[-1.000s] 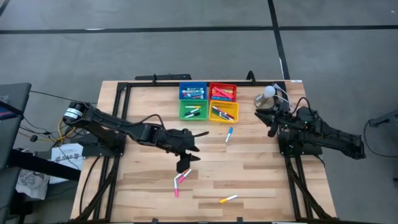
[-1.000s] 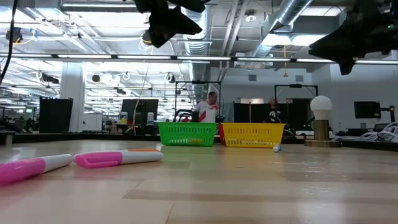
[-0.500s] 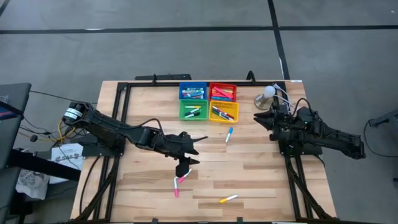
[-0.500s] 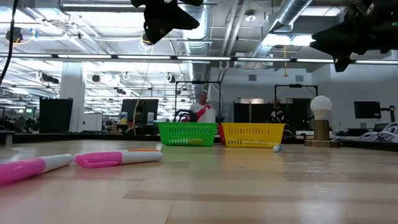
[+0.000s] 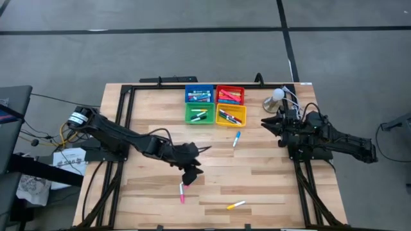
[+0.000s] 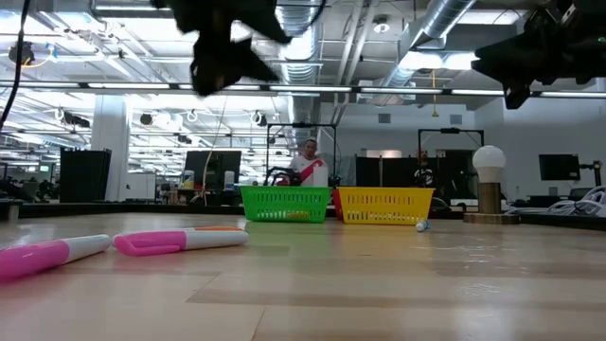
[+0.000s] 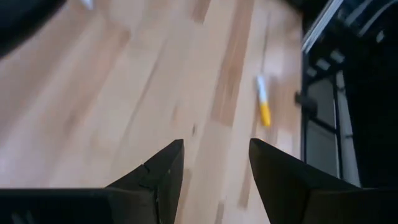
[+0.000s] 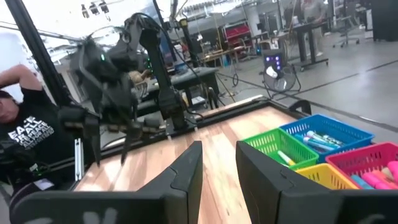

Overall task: Pick & Place Markers
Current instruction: Put the orange highlighter in the green bin

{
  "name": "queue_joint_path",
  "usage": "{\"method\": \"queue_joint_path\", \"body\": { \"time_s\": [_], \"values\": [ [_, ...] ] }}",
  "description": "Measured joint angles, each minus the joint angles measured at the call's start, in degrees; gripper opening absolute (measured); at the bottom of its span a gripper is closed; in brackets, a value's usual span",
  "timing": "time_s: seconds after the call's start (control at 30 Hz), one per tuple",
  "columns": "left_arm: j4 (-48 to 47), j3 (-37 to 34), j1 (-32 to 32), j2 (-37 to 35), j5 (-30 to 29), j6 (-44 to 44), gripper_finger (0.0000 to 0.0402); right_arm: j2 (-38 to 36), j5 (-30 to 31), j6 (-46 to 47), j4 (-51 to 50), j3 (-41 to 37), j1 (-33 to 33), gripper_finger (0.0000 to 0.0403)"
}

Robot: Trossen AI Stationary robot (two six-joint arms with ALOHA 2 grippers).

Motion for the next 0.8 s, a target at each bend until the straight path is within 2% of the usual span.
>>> {"method": "queue_joint_path", "body": {
  "time_s": [0.17,0.5,0.8],
  "values": [
    [0.21,-0.57,-0.42,3.74,4.28,-3.73,0.0181,0.00,-0.02,-0.96,-1.98,0.02,0.00,0.0087],
    [-2.19,-0.59,-0.90,6.78,4.30,-7.86,0.0181,0.02,-0.06,-1.01,-1.42,0.00,-0.11,0.0087],
    [-9.39,-0.59,-0.86,7.10,-1.40,-12.21,0.0157,0.02,-0.15,-1.03,-1.41,0.00,-0.11,0.0087]
  ]
}}
